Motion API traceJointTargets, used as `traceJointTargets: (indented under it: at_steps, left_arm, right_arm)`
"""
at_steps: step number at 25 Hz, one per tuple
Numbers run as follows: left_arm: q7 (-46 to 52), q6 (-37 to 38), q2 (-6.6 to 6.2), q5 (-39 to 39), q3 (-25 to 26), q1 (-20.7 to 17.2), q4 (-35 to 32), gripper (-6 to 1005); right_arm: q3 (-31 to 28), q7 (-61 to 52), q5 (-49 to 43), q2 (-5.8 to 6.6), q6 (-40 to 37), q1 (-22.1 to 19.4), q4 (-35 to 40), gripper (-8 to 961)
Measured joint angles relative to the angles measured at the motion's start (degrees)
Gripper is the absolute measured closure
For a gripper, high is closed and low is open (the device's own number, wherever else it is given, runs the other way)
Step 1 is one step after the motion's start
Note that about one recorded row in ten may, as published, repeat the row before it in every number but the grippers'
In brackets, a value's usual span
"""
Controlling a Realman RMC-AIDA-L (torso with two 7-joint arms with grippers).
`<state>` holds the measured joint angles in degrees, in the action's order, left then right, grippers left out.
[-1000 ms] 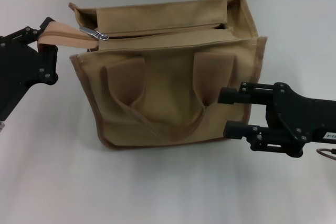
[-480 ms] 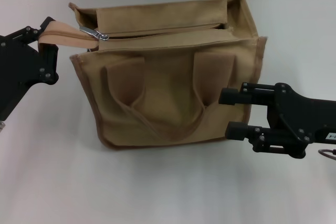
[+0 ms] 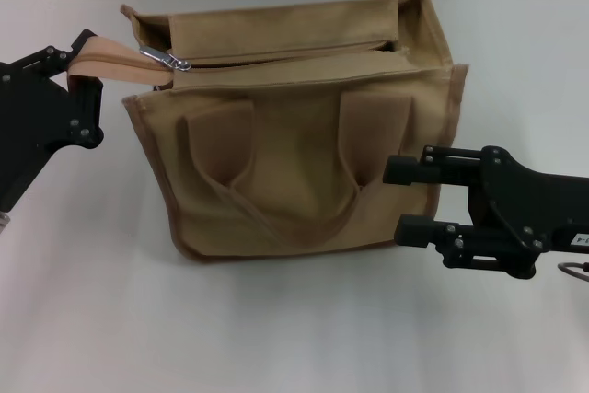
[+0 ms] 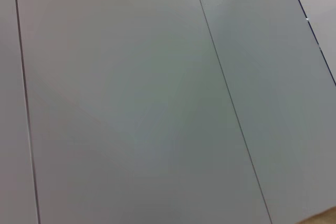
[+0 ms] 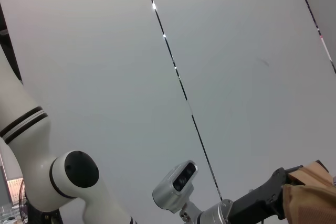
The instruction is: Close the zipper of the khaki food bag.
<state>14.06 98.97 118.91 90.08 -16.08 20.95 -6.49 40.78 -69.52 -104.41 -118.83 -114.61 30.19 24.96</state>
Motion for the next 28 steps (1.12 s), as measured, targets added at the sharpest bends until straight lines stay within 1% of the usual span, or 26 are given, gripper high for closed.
traceJointTargets:
  at_steps: [24, 28]
  left_arm:
    - [0.0, 0.7, 0.0, 0.0, 0.0, 0.8, 0.4, 982]
    - [0.0, 0.7, 0.0, 0.0, 0.0, 0.9, 0.4, 981]
  right_arm:
    - [0.1, 0.0, 0.2, 0.15, -0.8, 0.6, 0.0, 338]
    - [-0.5, -1.6, 0.6, 0.21, -1.6, 1.2, 0.0, 339]
